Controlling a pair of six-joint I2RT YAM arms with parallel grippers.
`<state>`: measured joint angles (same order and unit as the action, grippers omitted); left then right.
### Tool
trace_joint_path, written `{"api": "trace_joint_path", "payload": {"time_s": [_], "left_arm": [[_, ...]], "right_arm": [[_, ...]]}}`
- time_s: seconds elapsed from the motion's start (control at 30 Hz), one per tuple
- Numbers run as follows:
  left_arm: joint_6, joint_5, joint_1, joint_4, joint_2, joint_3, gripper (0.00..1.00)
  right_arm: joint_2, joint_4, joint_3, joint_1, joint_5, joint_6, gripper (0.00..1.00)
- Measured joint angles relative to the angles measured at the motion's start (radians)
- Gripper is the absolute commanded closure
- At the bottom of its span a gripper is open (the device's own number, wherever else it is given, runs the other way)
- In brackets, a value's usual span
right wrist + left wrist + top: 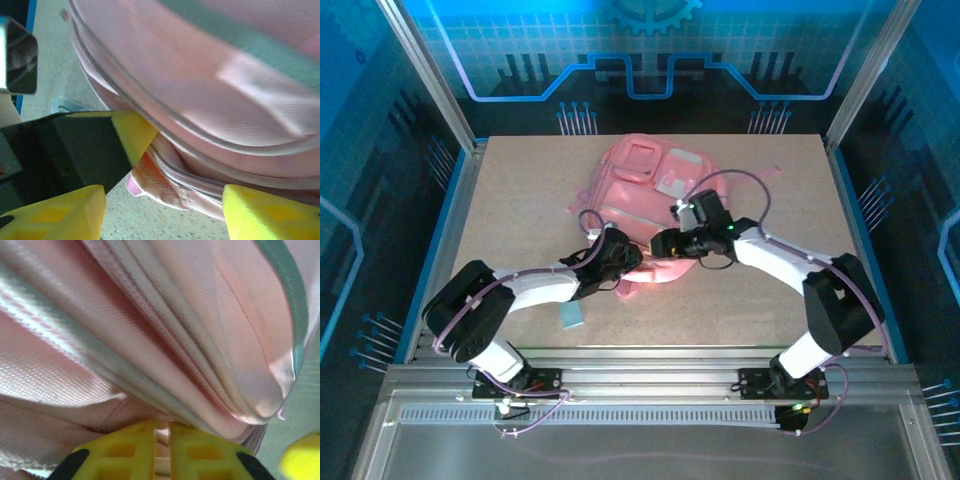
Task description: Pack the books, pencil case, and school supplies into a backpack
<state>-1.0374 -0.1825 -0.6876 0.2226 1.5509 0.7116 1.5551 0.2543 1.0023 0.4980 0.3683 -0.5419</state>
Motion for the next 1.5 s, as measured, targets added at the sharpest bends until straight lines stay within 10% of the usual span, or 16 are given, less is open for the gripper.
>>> {"api": "trace_joint_path", "payload": {"time_s": [0.27, 0.47, 0.57, 0.77, 1.03, 1.23, 1.5], "left_arm": [[0.02, -0.047, -0.002, -0.206, -0.245, 0.007, 0.33], [-0.061, -0.099, 0.039, -0.233, -0.28, -0.103, 0.32], [-0.099, -0.111, 0.061, -0.214, -0.212, -0.159, 0.41], [-0.105, -0.085, 0.058, -0.034, -0.041, -0.132, 0.9], [-0.109, -0.086, 0.007, 0.098, 0.097, -0.058, 0.91], [-0.103, -0.045, -0.017, 0.15, 0.116, -0.045, 0.75], [0.021, -0.041, -0.017, -0.002, -0.037, -0.032, 0.56]], "right_arm": [[0.055, 0.014, 0.119, -0.2, -0.013, 0.077, 0.26], [0.233, -0.025, 0.231, -0.2, 0.008, 0.087, 0.26], [0.294, -0.043, 0.241, -0.198, 0.035, 0.07, 0.26], [0.266, -0.089, 0.166, -0.146, 0.058, 0.017, 0.28], [0.156, -0.042, 0.064, -0.033, -0.021, -0.042, 0.31], [0.063, 0.024, 0.046, 0.008, -0.017, -0.03, 0.3], [-0.049, 0.125, 0.046, -0.178, -0.022, 0.031, 0.3]]}}
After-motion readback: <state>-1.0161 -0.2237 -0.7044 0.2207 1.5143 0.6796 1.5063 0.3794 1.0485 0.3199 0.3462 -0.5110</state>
